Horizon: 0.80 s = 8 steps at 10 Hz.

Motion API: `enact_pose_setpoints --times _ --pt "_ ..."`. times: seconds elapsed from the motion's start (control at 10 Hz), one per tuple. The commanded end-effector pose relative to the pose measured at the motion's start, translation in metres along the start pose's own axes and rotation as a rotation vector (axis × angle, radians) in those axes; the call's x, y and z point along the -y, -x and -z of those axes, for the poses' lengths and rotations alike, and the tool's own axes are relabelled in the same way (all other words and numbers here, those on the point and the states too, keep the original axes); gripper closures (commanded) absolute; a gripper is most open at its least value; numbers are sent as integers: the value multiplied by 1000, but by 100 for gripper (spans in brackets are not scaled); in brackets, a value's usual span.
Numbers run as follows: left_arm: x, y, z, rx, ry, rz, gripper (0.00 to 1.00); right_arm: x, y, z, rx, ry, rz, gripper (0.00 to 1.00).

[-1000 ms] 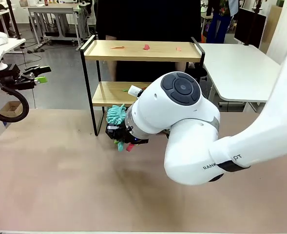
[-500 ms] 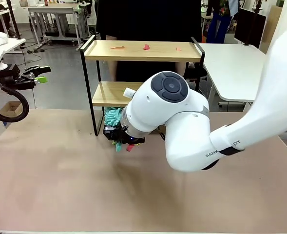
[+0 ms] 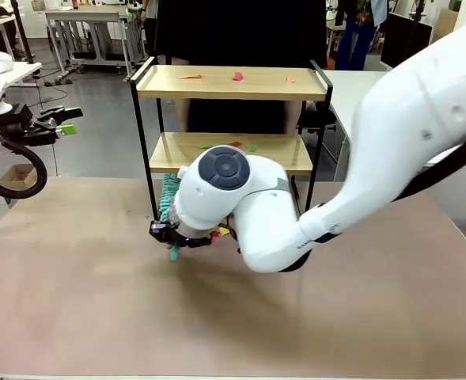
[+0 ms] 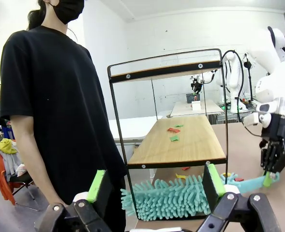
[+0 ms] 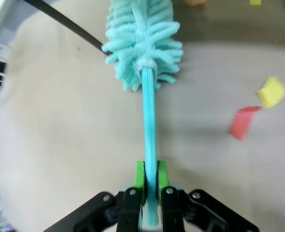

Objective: Clean the shelf.
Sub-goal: Clean the specific section of the Shelf indicated by the human with the Duster.

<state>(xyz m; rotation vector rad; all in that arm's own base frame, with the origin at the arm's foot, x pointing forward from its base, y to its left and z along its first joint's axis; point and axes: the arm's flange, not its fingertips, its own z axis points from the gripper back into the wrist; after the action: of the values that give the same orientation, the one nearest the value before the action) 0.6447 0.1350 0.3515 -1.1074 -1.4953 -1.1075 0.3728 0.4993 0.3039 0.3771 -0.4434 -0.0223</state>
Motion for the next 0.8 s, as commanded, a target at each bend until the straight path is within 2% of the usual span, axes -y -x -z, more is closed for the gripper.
enact_pose_setpoints --times 0.0,0.1,0.6,0.7 --pt "1 -3 0 2 -2 11 0 -18 4 6 14 5 59 87" --pt "1 -3 0 2 -2 11 0 0 0 0 0 0 0 87" --pt "1 -3 0 2 -2 11 0 -4 0 5 -3 6 16 87" --pt "1 -3 0 2 -2 11 0 -2 0 -6 -16 -4 22 87"
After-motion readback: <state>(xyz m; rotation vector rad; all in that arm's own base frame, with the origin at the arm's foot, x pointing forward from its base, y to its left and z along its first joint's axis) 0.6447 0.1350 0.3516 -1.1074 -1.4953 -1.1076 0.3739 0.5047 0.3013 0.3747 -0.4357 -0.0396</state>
